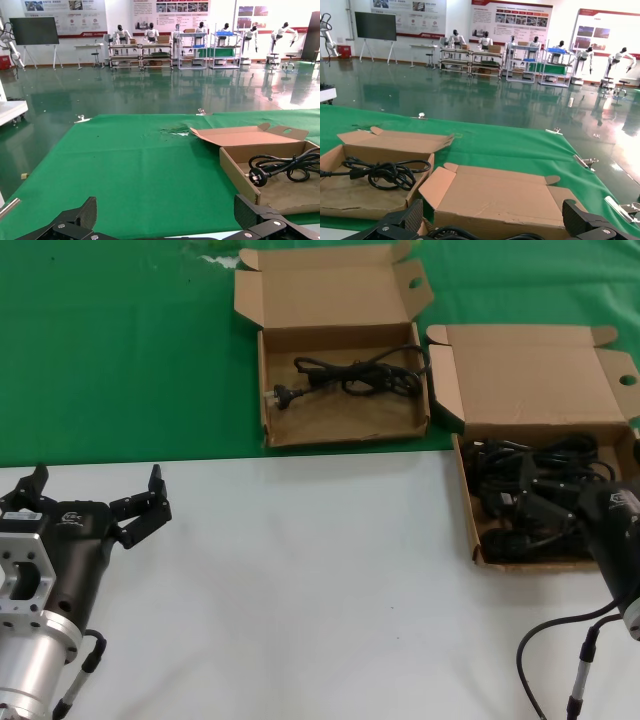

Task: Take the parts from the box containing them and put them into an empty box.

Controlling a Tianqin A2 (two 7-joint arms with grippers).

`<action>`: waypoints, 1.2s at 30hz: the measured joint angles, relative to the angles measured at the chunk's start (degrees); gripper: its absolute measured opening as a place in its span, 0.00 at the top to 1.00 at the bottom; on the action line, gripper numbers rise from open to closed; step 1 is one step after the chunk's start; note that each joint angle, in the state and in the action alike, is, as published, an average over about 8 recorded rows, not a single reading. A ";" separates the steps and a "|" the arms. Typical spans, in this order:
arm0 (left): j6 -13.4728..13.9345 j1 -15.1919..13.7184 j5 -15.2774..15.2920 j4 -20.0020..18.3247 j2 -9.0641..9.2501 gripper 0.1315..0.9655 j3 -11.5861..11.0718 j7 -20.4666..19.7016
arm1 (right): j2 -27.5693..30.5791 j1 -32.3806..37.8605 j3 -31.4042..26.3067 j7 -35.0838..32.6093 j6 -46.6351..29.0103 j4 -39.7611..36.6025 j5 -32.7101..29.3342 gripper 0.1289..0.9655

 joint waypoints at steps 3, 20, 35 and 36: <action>0.00 0.00 0.00 0.00 0.00 0.00 0.00 -0.01 | 0.00 0.00 0.00 0.00 0.00 0.00 0.00 0.00; 0.00 0.00 0.00 0.00 0.00 0.00 0.00 0.01 | 0.00 0.00 0.00 0.00 0.00 0.00 0.00 0.00; 0.00 0.00 0.00 0.00 0.00 0.00 0.00 0.01 | 0.00 0.00 0.00 0.00 0.00 0.00 0.00 0.00; 0.00 0.00 0.00 0.00 0.00 0.00 0.00 0.01 | 0.00 0.00 0.00 0.00 0.00 0.00 0.00 0.00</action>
